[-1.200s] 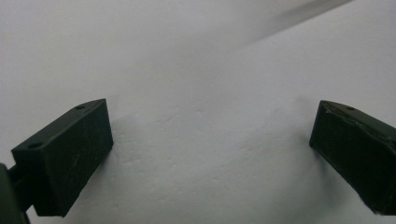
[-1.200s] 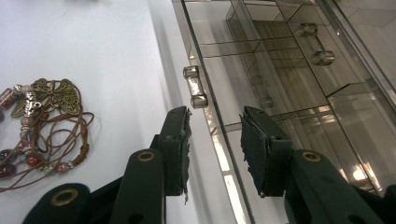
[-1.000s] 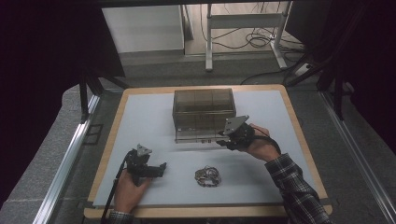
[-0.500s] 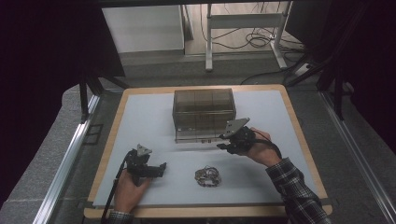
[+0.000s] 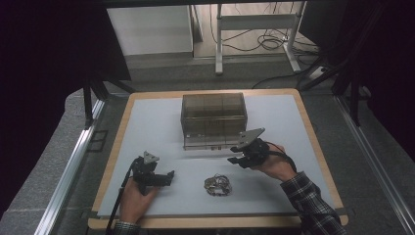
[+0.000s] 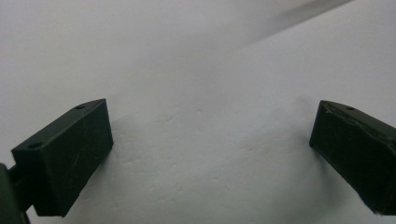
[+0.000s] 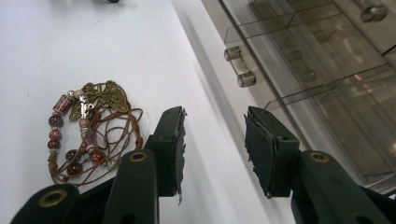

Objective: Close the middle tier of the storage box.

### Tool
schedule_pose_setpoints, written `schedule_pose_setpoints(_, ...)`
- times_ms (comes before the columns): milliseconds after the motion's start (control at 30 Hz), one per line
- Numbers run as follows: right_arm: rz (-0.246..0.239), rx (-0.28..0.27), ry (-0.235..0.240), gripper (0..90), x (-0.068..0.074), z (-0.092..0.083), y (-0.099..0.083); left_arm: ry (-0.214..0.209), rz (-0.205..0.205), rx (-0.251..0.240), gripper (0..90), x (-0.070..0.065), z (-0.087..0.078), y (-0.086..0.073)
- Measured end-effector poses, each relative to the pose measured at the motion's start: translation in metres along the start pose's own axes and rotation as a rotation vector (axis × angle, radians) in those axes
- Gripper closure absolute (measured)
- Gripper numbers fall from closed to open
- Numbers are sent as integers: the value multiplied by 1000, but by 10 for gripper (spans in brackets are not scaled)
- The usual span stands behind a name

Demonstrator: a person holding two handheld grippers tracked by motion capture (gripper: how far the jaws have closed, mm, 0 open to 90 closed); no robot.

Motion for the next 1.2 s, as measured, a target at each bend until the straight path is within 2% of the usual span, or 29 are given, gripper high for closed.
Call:
schedule_pose_setpoints(133, 12, -2, 2, 561, 5, 2, -2, 0, -3, 0, 0, 0, 0, 0)
schedule_pose_setpoints(300, 43, -13, -2, 515, 10, 4, -2, 0, -6, 0, 0, 0, 0, 0)
schedule_pose_setpoints(733, 90, -59, 26, 458, 22, 8, 1, 0, -5, 0, 0, 0, 0, 0)
schedule_pose_setpoints(1033, 74, -66, 60, 462, 36, 13, 3, 0, -1, 4, 0, 0, 0, 0)
schedule_pose_setpoints(1200, 46, -55, 64, 485, 43, 15, 4, 1, -1, 4, 0, 0, 0, 0)
Point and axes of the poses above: each handheld gripper's, and its own axes: z roughly forward along the jaws, y roughly out of its top, x roughly to its left, the point moved 8 cm from there along z, roughly forward along the jaws, and after that the axes turned 12 degrees about -z, right-handed, at the moved point
